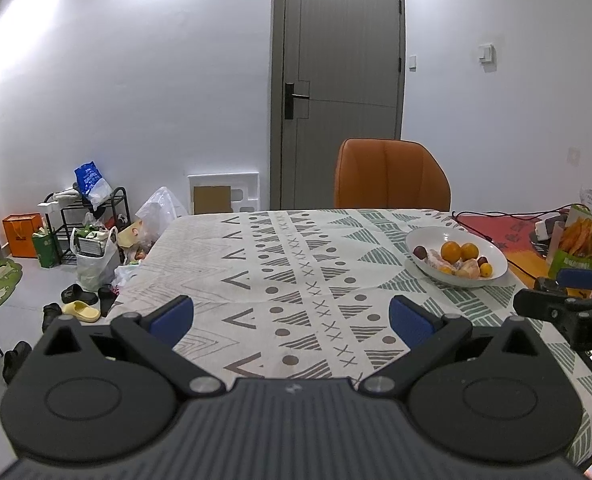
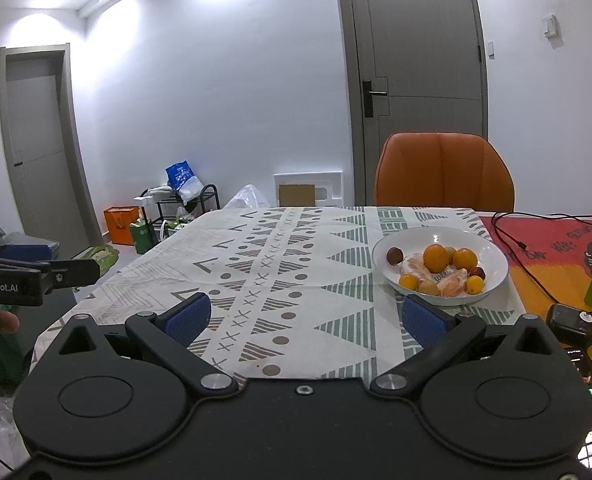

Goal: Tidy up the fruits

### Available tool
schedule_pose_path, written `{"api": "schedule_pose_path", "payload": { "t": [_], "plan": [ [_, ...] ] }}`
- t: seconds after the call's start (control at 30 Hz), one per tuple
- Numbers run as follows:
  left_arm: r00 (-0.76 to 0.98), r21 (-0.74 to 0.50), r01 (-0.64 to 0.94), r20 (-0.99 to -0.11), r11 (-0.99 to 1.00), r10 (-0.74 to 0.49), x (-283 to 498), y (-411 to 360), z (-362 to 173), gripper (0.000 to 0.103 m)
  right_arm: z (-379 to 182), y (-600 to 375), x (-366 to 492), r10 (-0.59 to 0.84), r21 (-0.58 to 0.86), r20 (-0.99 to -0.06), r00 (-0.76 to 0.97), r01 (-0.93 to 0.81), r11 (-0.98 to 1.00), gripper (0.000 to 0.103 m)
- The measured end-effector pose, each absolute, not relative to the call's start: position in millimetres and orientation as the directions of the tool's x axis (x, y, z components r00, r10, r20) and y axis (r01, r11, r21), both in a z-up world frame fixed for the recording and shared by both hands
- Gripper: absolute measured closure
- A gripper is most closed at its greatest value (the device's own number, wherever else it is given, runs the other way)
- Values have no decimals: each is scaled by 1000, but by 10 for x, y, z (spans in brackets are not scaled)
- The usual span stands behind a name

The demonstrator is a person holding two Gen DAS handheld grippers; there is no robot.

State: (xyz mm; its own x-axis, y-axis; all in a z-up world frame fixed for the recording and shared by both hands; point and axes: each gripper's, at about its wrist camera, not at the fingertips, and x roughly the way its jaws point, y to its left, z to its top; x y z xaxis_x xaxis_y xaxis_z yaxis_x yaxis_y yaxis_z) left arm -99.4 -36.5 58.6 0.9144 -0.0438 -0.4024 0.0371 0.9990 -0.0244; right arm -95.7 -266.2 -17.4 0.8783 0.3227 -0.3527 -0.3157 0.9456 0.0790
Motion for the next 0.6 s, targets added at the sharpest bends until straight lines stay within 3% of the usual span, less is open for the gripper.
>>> {"api": "schedule_pose_path", "payload": {
  "t": [0.6],
  "plan": [
    [918, -7, 41, -395, 999, -40, -1015, -397, 562, 0, -200, -2663, -961, 325, 77, -354, 877, -319, 945, 0]
  ]
}}
